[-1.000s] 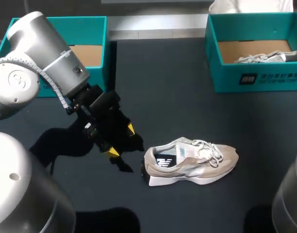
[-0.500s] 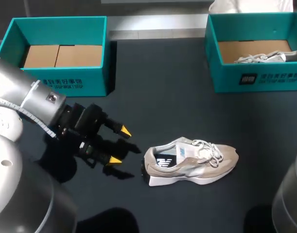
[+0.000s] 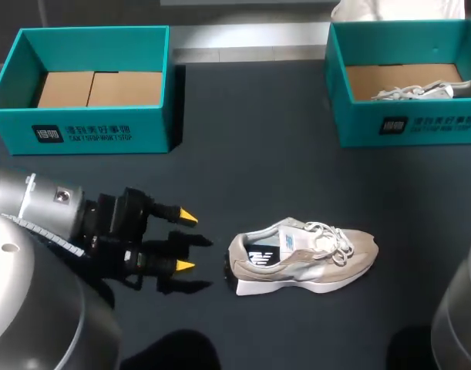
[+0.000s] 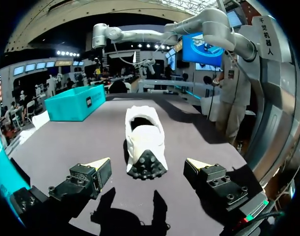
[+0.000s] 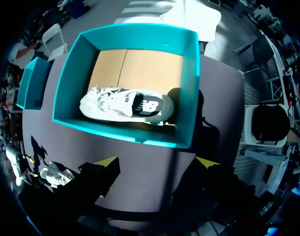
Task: Take the shoe out of the shoebox, open the shoe tongue, remove and reinsert the insole, then place the shoe into the shoebox
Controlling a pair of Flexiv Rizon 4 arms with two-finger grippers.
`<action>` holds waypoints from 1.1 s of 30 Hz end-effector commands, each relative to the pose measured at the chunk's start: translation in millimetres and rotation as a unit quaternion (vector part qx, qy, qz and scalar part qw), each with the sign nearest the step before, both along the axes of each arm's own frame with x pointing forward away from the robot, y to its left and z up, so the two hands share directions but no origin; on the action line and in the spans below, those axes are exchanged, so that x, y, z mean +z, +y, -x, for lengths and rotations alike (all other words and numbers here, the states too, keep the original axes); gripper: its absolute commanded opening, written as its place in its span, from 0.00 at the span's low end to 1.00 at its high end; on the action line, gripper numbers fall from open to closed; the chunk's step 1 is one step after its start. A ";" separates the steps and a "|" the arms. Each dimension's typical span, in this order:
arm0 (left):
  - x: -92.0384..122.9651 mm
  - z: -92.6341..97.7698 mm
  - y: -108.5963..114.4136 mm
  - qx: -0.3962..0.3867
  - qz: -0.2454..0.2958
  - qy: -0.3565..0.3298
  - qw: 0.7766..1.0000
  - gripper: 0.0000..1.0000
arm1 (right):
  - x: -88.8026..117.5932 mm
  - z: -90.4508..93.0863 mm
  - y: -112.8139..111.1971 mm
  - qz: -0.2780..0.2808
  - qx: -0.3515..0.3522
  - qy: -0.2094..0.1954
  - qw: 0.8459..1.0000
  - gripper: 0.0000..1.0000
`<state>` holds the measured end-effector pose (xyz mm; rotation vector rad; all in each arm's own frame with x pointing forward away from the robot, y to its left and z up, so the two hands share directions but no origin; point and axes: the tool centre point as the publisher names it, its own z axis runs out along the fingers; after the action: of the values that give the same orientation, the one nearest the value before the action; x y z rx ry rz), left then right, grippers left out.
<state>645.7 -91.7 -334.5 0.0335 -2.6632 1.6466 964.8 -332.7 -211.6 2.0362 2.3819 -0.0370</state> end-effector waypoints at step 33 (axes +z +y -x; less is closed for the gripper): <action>-31.8 3.2 -12.2 0.107 0.001 -0.023 0.994 1.00 | 0.0 1.2 0.2 0.001 0.000 -0.001 1.000 1.00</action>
<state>644.4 -104.5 -366.8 0.2925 -2.7751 1.7239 964.8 -332.8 -211.6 2.0363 2.3818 -0.0370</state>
